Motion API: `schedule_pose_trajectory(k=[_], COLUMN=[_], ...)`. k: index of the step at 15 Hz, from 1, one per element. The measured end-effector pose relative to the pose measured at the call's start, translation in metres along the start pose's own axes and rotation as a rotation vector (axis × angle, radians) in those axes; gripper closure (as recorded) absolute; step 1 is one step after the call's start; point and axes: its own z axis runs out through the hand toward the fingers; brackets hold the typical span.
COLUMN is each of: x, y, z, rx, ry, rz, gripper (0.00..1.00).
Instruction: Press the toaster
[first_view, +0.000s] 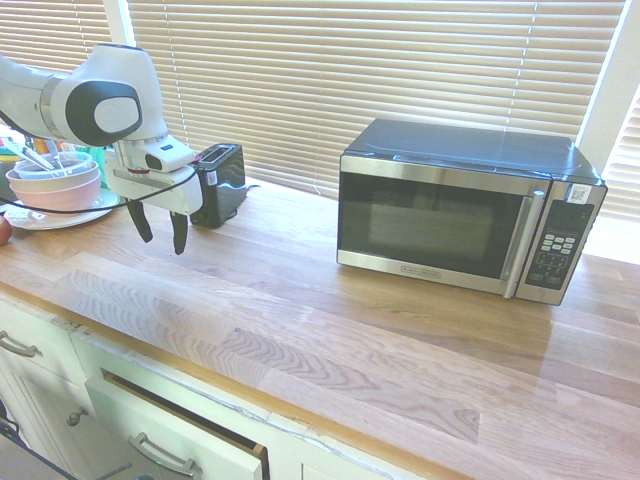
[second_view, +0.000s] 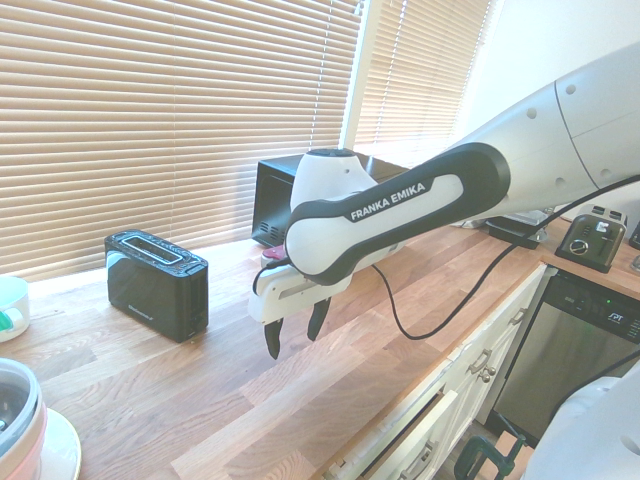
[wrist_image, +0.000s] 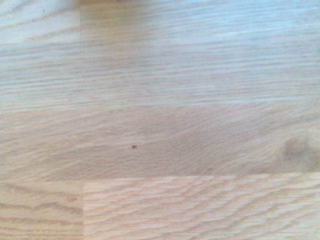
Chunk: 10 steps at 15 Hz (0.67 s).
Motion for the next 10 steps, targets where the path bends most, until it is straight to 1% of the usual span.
schedule_pose_trajectory(k=[6,10], x=[0.003,-0.007], y=[-0.001,-0.027], z=[-0.001,-0.005], rx=[0.000,-0.001], ry=[0.004,0.041], rz=[0.000,-0.073], gripper=[0.00,0.00])
